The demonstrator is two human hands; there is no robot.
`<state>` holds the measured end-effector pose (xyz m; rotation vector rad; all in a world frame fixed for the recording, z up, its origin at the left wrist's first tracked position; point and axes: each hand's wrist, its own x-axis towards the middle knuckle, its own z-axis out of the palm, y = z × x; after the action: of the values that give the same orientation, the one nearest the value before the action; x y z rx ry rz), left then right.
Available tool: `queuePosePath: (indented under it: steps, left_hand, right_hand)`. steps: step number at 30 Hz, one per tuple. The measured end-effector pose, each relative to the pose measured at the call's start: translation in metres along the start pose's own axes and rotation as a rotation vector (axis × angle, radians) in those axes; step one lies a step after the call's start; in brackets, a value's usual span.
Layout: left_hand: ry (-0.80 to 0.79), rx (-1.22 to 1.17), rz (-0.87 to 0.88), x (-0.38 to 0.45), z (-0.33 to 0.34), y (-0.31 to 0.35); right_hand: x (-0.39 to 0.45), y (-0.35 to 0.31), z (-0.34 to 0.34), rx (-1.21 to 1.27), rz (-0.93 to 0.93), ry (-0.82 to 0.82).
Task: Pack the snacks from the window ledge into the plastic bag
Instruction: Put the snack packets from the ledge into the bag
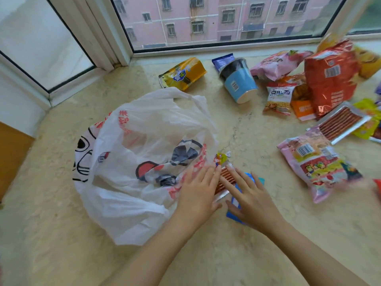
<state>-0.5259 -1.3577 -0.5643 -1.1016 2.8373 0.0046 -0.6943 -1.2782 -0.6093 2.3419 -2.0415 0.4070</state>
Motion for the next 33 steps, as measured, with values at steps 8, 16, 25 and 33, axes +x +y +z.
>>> queuePosePath:
  steps: [8,16,25,33]
  left_hand:
    - [-0.065,0.073,-0.041,0.000,0.035,0.045]
    - [-0.048,-0.053,-0.108,-0.002,0.053,0.061]
    - [-0.036,-0.086,-0.058,0.005,0.044,0.037]
    - [-0.145,0.009,0.023,0.005,0.050,0.031]
  right_hand:
    - [-0.047,0.028,0.003,-0.038,0.109,-0.186]
    - [-0.076,0.037,-0.008,-0.064,0.199,-0.241]
    - [-0.069,0.055,-0.017,-0.105,-0.028,-0.198]
    - [-0.048,0.073,-0.016,-0.168,-0.355,-0.211]
